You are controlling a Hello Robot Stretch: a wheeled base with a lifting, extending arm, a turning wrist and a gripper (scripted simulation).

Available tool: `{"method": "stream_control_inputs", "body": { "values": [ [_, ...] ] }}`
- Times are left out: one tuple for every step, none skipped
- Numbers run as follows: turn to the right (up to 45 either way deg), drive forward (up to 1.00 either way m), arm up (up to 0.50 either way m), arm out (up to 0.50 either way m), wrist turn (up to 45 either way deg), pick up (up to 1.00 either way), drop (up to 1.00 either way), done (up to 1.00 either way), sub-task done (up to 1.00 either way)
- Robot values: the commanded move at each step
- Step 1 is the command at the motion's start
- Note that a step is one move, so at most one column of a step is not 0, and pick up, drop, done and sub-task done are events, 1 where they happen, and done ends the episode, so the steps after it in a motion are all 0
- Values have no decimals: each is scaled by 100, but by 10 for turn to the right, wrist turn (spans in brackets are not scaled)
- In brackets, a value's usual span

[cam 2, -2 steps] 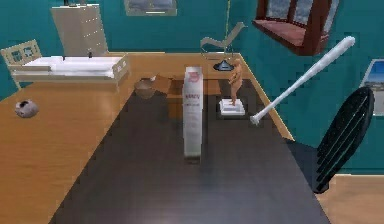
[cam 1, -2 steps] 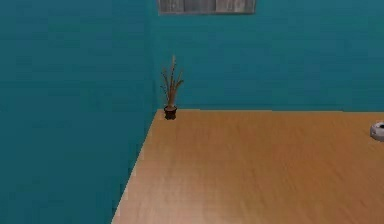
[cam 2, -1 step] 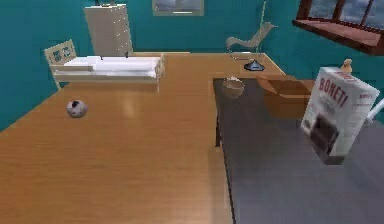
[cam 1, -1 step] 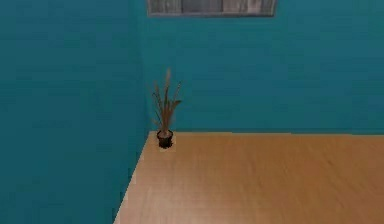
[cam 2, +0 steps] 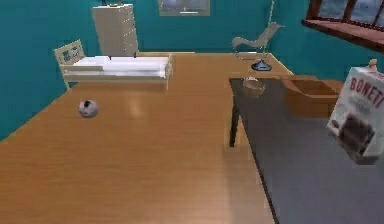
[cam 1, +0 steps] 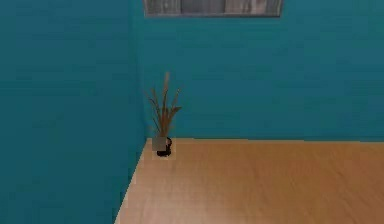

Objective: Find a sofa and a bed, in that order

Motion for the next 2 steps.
{"method": "stream_control_inputs", "body": {
  "values": [
    [450,0,0,0,0,0,0,0,0],
    [450,0,0,0,0,0,0,0,0]
  ]
}}
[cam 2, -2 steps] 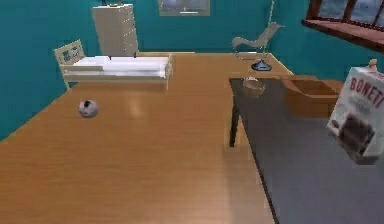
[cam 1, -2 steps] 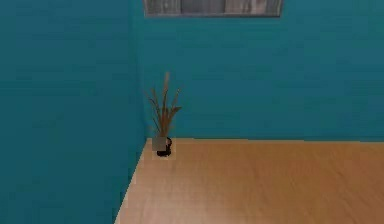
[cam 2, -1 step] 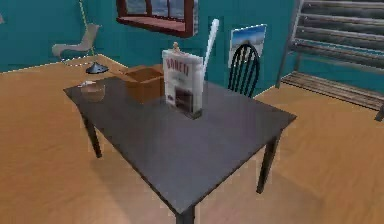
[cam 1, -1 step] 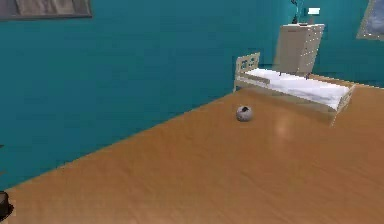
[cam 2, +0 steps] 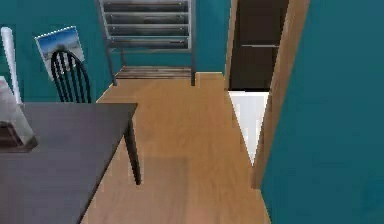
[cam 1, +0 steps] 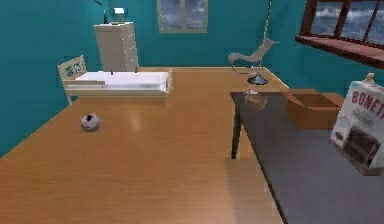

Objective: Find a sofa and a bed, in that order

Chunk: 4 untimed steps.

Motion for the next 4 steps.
{"method": "stream_control_inputs", "body": {
  "values": [
    [0,100,0,0,0,0,0,0,0],
    [0,100,0,0,0,0,0,0,0],
    [0,35,0,0,0,0,0,0,0],
    [-450,0,0,0,0,0,0,0,0]
  ]
}}
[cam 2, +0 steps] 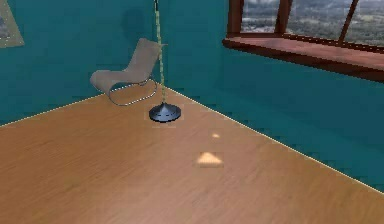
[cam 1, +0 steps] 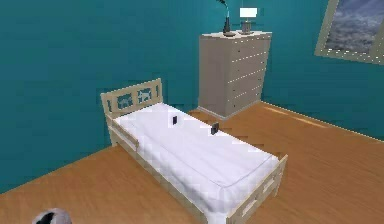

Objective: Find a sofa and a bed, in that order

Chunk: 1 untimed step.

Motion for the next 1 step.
{"method": "stream_control_inputs", "body": {
  "values": [
    [0,0,0,0,0,0,0,100,0]
  ]
}}
